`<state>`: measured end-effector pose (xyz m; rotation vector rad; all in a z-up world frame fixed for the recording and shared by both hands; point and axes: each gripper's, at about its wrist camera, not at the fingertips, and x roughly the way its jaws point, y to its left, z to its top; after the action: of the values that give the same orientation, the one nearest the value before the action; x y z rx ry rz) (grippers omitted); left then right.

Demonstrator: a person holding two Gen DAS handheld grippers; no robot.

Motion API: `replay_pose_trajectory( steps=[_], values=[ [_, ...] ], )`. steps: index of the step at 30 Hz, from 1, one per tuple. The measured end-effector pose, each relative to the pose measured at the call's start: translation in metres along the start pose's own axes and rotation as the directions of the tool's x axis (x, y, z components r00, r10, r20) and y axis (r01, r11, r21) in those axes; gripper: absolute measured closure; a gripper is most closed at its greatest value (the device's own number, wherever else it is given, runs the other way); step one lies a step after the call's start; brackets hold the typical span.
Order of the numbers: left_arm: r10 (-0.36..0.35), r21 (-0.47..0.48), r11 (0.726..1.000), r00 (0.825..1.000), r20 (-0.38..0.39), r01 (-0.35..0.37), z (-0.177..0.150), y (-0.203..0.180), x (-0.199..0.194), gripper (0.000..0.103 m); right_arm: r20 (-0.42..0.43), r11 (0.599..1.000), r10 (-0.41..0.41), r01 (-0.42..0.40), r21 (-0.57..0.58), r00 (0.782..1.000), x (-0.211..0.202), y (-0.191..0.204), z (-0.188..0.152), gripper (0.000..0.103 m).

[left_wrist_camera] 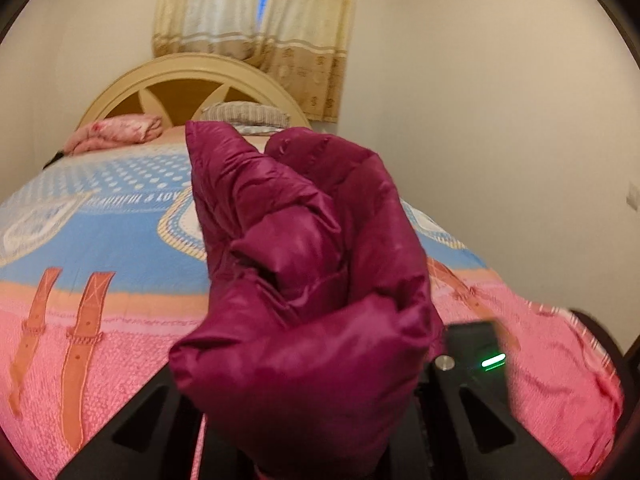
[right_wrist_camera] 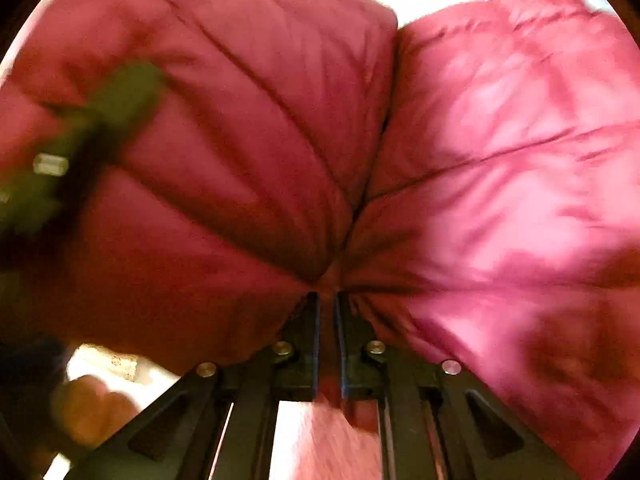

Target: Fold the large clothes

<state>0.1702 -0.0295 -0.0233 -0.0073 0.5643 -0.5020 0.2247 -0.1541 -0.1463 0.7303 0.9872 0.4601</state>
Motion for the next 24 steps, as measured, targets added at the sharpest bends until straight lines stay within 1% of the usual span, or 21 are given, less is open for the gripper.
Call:
replay_pose_trajectory(
  steps=[2,3,4,7,8,12,15,16,17,18,19,20,21,23,24],
  values=[
    [0.001,0.041,0.999,1.000,-0.008,-0.001,0.002,-0.013,0.008,0.088,0.067,0.999,-0.026,0.027,-0.019,0.997,-0.030,-0.005,0.000,0.095],
    [-0.002,0.063,0.998,1.000,-0.013,0.002,0.000,-0.020,0.011,0.088,0.117,0.998,-0.052,0.055,-0.022,0.992,-0.052,-0.011,0.000,0.094],
    [-0.006,0.078,0.997,1.000,-0.018,0.008,-0.002,-0.025,0.014,0.088,0.148,0.997,-0.075,0.079,-0.018,0.986,-0.066,-0.015,0.001,0.094],
    [-0.016,0.106,0.994,0.999,-0.043,0.020,-0.009,-0.036,0.022,0.088,0.235,0.987,-0.155,0.160,0.001,0.959,-0.108,-0.032,0.002,0.094],
    [-0.015,0.123,0.992,0.999,-0.050,0.021,-0.012,-0.041,0.024,0.088,0.264,0.982,-0.186,0.190,0.010,0.947,-0.124,-0.038,0.002,0.095],
    [-0.017,0.167,0.985,0.997,-0.081,0.031,-0.021,-0.055,0.031,0.088,0.333,0.968,-0.250,0.244,0.060,0.909,-0.163,-0.057,0.003,0.095],
    [-0.005,0.207,0.978,0.994,-0.105,0.027,-0.028,-0.066,0.038,0.088,0.355,0.964,-0.264,0.244,0.101,0.897,-0.172,-0.063,0.005,0.092],
    [0.002,0.218,0.976,0.994,-0.111,0.023,-0.029,-0.069,0.040,0.088,0.359,0.965,-0.261,0.233,0.120,0.896,-0.175,-0.066,0.004,0.087],
    [0.010,0.228,0.973,0.993,-0.118,0.017,-0.031,-0.073,0.042,0.088,0.360,0.966,-0.255,0.218,0.139,0.897,-0.178,-0.070,0.003,0.072],
    [0.015,0.232,0.973,0.992,-0.123,0.014,-0.031,-0.074,0.045,0.088,0.363,0.967,-0.247,0.205,0.151,0.898,-0.187,-0.078,0.001,0.060],
    [0.019,0.236,0.972,0.991,-0.129,0.012,-0.030,-0.073,0.048,0.088,0.374,0.967,-0.246,0.197,0.163,0.894,-0.188,-0.079,0.000,0.037],
    [0.025,0.241,0.970,0.991,-0.135,0.008,-0.032,-0.075,0.049,0.088,0.392,0.964,-0.255,0.203,0.171,0.884,-0.190,-0.078,-0.001,0.028],
    [0.029,0.244,0.970,0.990,-0.139,0.006,-0.034,-0.077,0.050,0.088,0.405,0.963,-0.260,0.208,0.169,0.876,-0.193,-0.078,-0.005,0.028],
    [0.029,0.243,0.970,0.989,-0.147,0.007,-0.037,-0.080,0.053,0.088,0.409,0.965,-0.257,0.213,0.150,0.876,-0.195,-0.073,-0.007,0.028],
    [0.028,0.242,0.970,0.988,-0.152,0.010,-0.039,-0.080,0.055,0.088,0.406,0.966,-0.257,0.218,0.142,0.877,-0.193,-0.071,-0.002,0.028]
  ],
)
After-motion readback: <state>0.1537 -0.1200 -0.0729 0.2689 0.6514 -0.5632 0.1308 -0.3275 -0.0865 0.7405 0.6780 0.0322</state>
